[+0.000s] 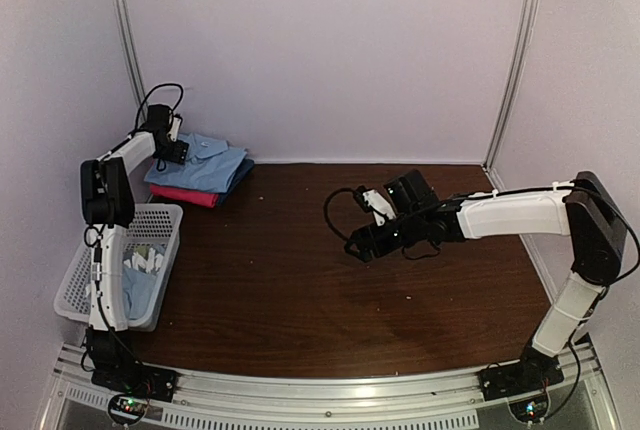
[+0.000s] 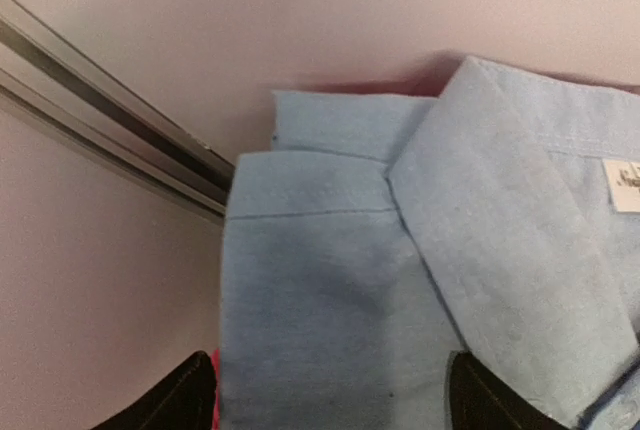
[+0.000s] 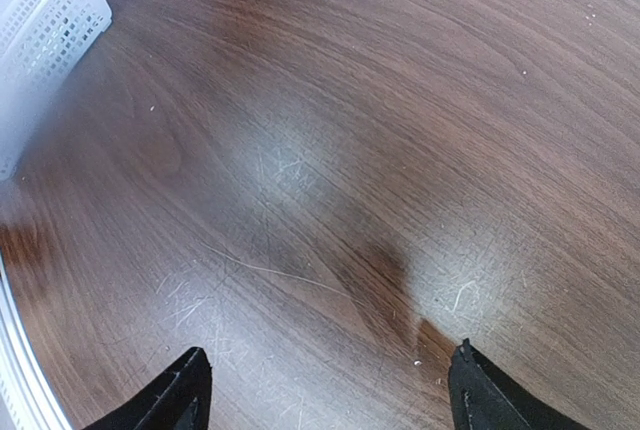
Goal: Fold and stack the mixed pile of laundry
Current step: Place the square-folded shirt at the corner of the board.
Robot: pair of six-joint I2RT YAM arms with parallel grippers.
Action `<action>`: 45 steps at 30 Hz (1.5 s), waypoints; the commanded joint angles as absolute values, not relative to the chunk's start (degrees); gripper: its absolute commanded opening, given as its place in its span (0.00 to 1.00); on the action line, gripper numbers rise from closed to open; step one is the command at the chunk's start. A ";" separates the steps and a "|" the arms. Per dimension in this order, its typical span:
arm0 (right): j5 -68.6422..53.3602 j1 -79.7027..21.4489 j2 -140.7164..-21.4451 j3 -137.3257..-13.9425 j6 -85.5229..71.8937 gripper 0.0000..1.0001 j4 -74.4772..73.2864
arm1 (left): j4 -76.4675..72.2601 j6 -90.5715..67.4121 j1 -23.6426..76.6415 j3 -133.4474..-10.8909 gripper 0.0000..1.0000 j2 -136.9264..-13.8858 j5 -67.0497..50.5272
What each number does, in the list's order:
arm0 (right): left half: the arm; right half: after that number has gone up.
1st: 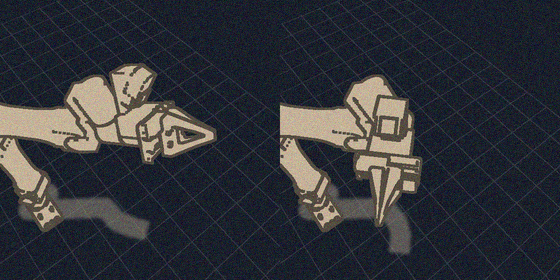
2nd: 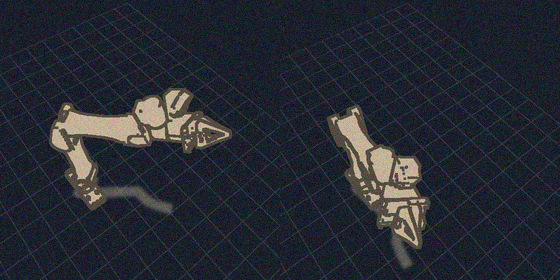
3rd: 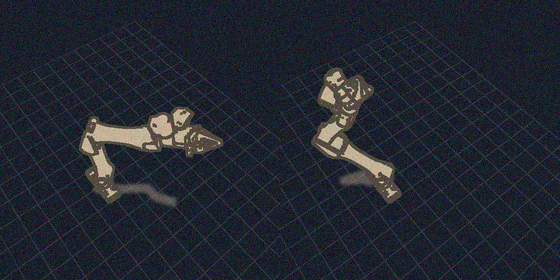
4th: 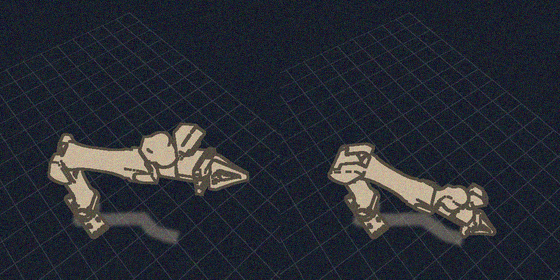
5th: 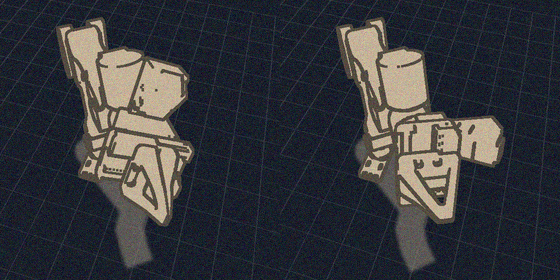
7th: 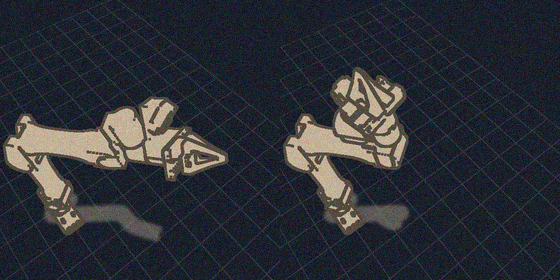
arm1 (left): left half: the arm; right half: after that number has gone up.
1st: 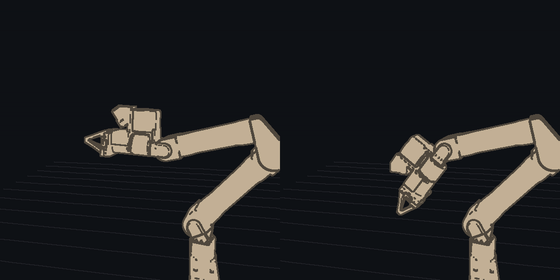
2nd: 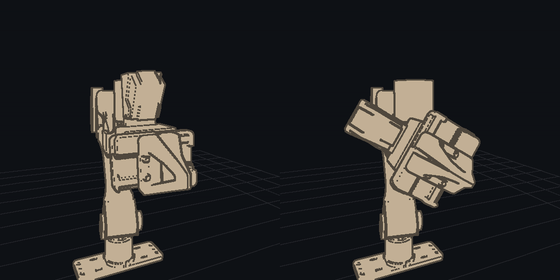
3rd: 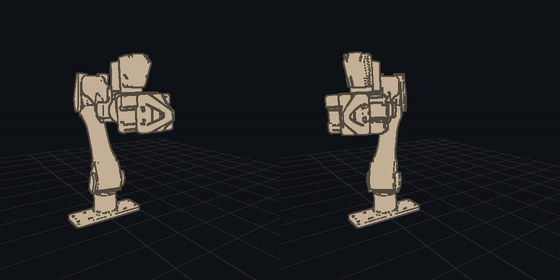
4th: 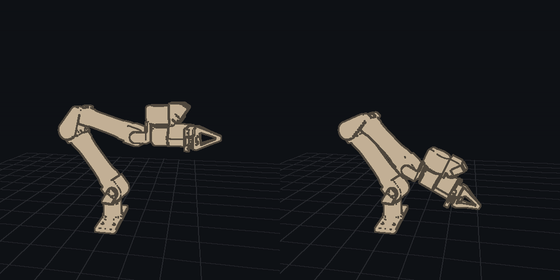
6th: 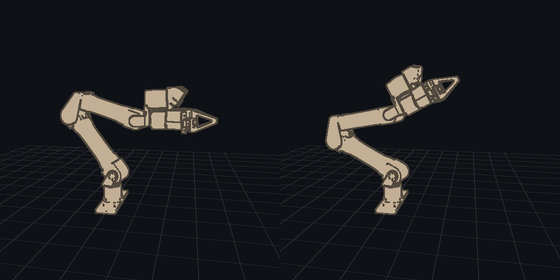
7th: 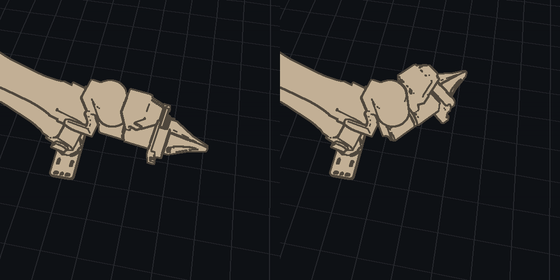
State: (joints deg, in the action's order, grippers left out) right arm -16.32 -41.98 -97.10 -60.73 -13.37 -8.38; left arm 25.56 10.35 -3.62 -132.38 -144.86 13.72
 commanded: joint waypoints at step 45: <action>-18.53 -41.57 -91.00 -55.73 -13.84 0.82 -5.66 | 25.64 -27.28 -6.31 -101.15 0.95 -124.75 -3.43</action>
State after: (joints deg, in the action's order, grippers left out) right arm -18.26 -41.95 -94.02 -56.69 -13.50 -6.83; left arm 18.59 -29.36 -6.85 -96.38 -127.48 -8.86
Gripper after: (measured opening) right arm 0.815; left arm 0.910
